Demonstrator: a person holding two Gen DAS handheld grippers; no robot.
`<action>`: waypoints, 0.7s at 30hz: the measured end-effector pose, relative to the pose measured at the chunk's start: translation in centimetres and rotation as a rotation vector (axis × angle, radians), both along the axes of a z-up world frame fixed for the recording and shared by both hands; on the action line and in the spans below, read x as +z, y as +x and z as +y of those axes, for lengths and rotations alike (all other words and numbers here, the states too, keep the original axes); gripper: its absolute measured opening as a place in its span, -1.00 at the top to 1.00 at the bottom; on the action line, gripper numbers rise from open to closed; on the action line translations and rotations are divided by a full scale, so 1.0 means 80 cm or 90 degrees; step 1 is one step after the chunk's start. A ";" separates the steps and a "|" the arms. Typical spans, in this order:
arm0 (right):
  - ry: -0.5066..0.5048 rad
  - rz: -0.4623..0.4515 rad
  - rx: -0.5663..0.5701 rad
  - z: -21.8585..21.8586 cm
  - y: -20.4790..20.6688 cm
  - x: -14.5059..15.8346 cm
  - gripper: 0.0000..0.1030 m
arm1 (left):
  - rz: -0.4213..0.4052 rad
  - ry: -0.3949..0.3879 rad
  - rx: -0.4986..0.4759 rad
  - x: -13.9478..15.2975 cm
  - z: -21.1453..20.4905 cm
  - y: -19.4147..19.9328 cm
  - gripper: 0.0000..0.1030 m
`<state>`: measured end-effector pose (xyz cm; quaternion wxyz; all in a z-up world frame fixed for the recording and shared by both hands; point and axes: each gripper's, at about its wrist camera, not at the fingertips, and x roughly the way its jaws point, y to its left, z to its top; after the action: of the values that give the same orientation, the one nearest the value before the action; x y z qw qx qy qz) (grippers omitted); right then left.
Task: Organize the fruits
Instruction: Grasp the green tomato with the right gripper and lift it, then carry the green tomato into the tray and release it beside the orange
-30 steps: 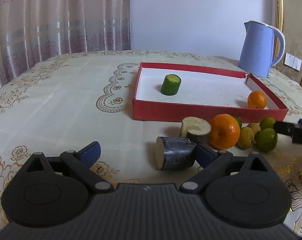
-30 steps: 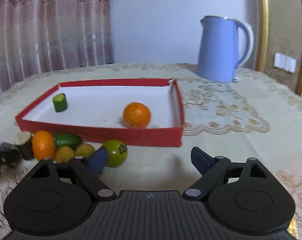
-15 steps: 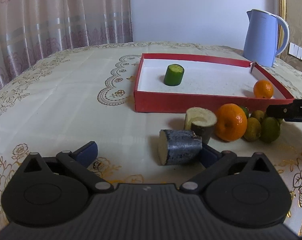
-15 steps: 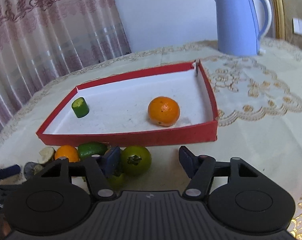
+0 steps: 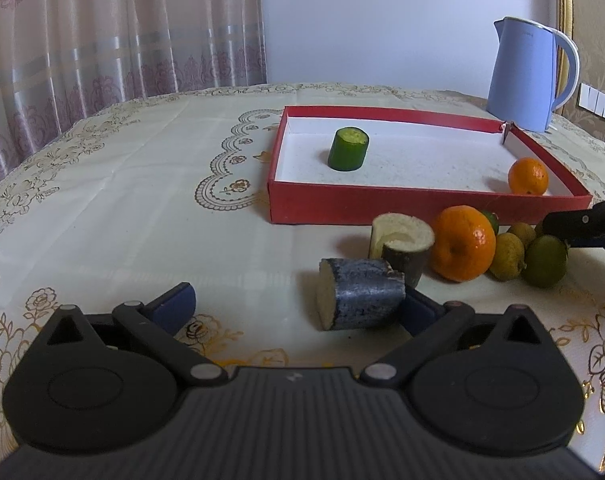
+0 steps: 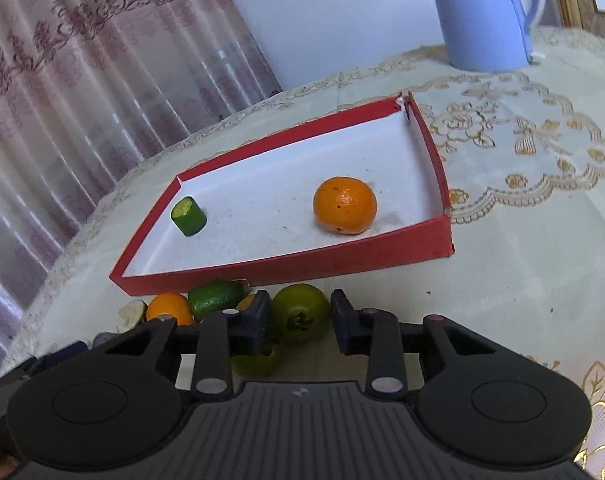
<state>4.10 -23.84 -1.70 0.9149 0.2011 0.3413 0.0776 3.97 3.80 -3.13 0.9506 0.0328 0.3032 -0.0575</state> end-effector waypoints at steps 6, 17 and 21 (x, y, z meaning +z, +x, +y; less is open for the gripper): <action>-0.061 -0.032 -0.042 0.000 -0.015 0.010 0.39 | 0.000 -0.001 0.000 0.000 0.000 0.000 -1.00; -0.149 -0.108 -0.041 0.014 -0.013 0.044 0.39 | -0.002 0.000 0.001 0.000 0.000 0.000 -1.00; -0.169 -0.126 -0.029 0.025 -0.005 0.052 0.39 | -0.001 -0.001 0.001 0.000 0.001 0.001 -1.00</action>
<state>3.72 -21.86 2.49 0.9641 0.0775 0.2522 0.0307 4.05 3.85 -3.11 0.9510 0.0321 0.3023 -0.0572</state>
